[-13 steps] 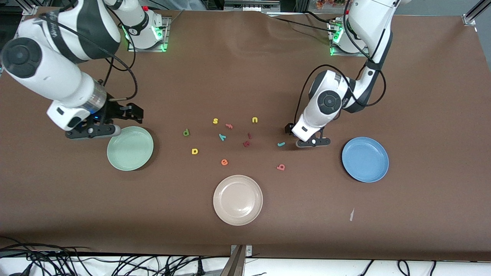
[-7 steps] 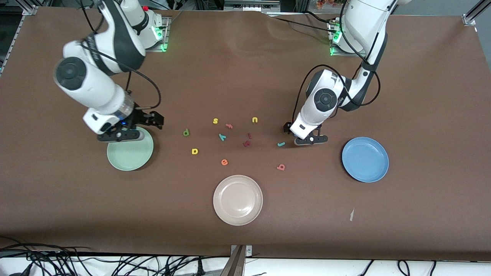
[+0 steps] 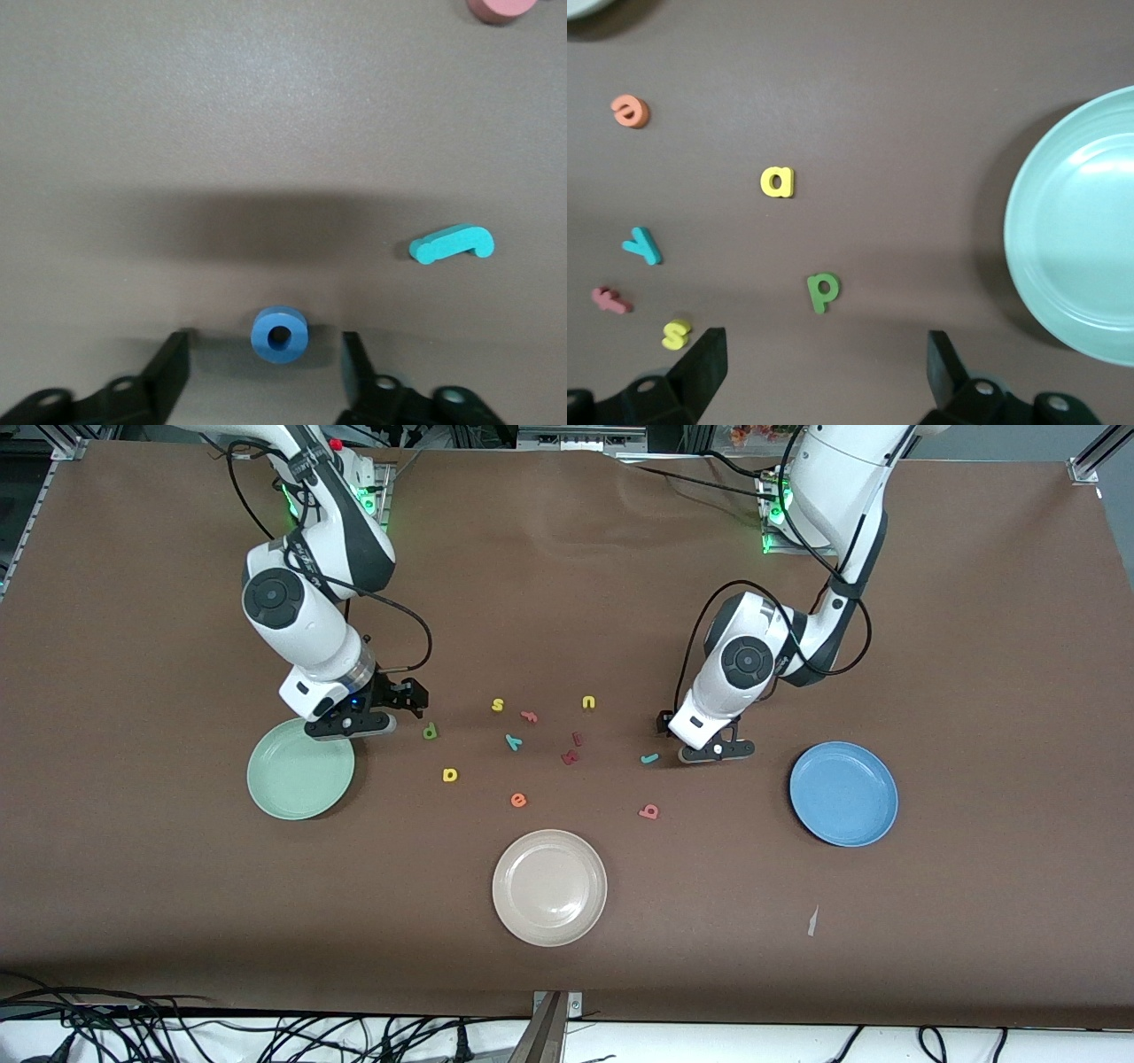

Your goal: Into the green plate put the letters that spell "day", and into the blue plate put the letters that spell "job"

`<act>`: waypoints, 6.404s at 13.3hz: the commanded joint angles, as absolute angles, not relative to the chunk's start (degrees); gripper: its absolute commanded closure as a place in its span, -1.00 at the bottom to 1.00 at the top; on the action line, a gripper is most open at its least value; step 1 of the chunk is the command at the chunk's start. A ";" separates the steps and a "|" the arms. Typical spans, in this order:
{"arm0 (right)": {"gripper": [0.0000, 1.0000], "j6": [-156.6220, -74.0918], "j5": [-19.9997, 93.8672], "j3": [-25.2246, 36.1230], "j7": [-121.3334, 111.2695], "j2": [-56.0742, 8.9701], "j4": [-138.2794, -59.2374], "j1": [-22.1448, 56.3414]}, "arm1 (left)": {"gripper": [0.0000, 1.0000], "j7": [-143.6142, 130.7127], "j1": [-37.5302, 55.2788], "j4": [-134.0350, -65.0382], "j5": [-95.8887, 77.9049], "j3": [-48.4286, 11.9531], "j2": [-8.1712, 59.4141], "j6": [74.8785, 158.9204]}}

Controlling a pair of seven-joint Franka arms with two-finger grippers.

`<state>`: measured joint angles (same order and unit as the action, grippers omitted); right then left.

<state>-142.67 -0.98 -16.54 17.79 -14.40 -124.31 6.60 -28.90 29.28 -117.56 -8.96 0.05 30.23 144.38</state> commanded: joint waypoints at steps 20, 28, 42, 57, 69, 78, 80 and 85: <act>-0.53 -157.41 -14.33 -16.17 19.69 -27.51 -125.86 8.52 | 0.93 0.66 13.29 -108.64 -3.87 1.76 27.24 129.29; 0.03 -159.96 -14.33 -15.47 19.69 -29.09 -125.77 9.40 | -1.00 15.47 4.83 -98.88 -4.30 1.76 35.07 128.76; 0.59 -142.56 -14.33 -10.90 -6.56 -14.86 -124.01 -2.35 | -1.00 57.75 15.27 -92.37 -11.60 -7.56 40.61 130.60; -0.36 -142.56 -12.74 -15.38 18.61 -25.21 -111.46 4.73 | -1.00 37.00 26.10 -107.40 3.08 -7.56 34.71 147.48; -0.35 -150.29 -13.45 -10.81 33.49 -37.26 -105.12 15.82 | -0.73 37.18 25.58 -108.02 4.83 -7.12 37.70 151.61; -0.14 -151.35 -13.45 -10.20 33.57 -38.85 -105.29 17.40 | 1.00 36.91 24.44 -107.75 4.83 -7.12 38.14 151.79; -0.07 -151.78 -13.53 -10.11 33.49 -38.94 -105.38 17.40 | 1.00 36.57 22.51 -107.32 4.49 -7.21 37.45 151.09; 0.48 -151.79 -14.06 -9.49 33.40 -38.94 -105.38 17.67 | 1.00 38.05 12.42 -95.66 3.87 -7.56 31.82 122.32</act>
